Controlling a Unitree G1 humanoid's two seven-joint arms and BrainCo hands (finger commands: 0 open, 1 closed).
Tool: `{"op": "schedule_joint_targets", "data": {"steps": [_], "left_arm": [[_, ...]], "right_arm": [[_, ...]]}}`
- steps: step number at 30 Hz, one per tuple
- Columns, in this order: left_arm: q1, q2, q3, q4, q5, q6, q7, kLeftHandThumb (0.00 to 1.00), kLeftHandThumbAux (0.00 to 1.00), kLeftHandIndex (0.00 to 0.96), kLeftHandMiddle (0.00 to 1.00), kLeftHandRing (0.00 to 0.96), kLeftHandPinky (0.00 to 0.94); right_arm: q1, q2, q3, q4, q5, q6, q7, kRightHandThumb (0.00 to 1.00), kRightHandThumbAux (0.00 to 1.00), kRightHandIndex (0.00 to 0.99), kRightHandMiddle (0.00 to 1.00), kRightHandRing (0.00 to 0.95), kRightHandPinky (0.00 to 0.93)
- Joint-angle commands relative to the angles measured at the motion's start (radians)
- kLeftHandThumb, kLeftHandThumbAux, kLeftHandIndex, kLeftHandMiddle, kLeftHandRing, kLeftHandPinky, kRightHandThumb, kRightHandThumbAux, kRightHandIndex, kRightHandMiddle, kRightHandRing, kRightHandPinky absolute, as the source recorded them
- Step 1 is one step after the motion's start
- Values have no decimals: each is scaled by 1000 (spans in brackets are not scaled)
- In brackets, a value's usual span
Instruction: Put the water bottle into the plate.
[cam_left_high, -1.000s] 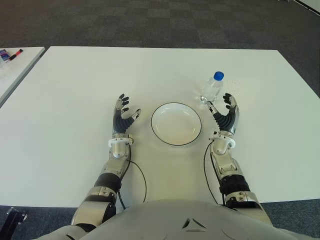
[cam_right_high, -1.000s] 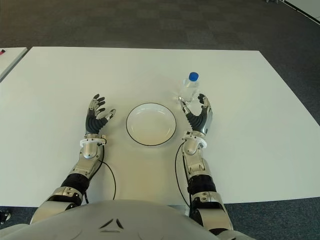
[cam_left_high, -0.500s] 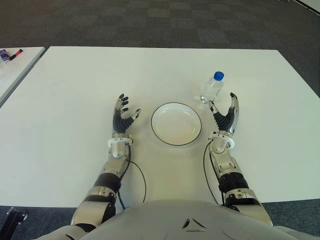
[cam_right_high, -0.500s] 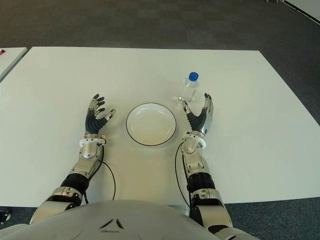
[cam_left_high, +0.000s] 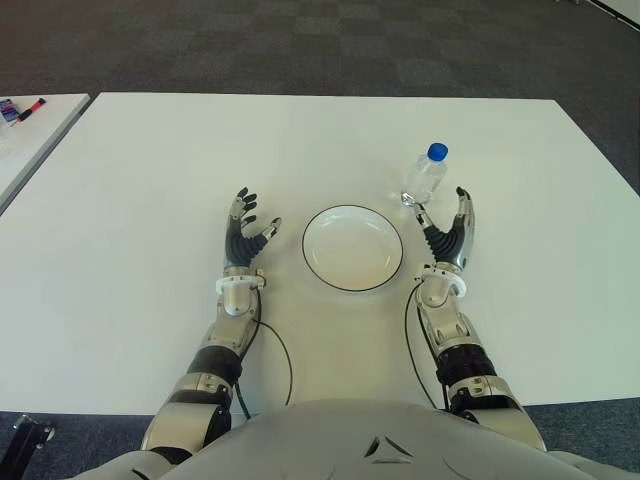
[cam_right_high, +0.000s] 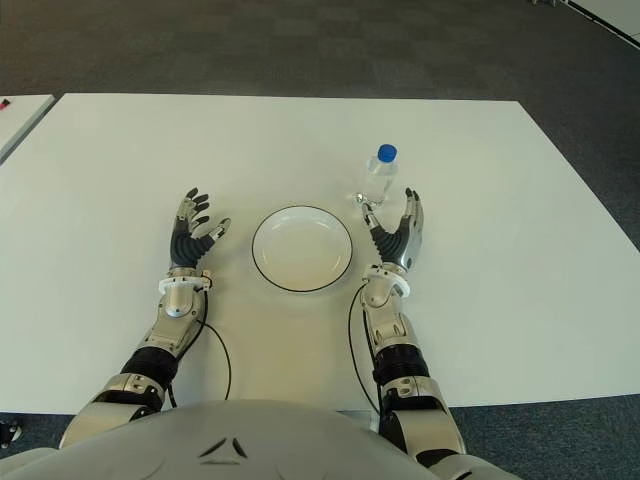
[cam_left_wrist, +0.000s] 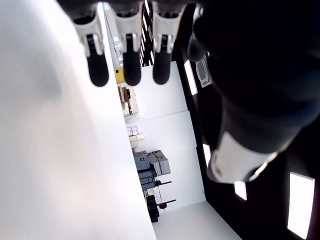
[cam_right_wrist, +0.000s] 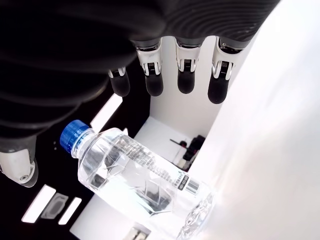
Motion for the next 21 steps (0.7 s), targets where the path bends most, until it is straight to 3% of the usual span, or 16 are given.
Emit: {"op": "schedule_joint_targets", "data": {"steps": [1,21], "left_arm": [[0,0,0,9,-13,3,-18,217,786,95,176,181,227],[-4,-1,-1,12,-16,-1,-19,230,805,96,177,180,225]], "right_arm": [[-12,-1,5,-2,8,22,15,528,434,0,0,34,144],[-32,-8,15,-11,13,39,64,530,429,0,0,35,141]]}}
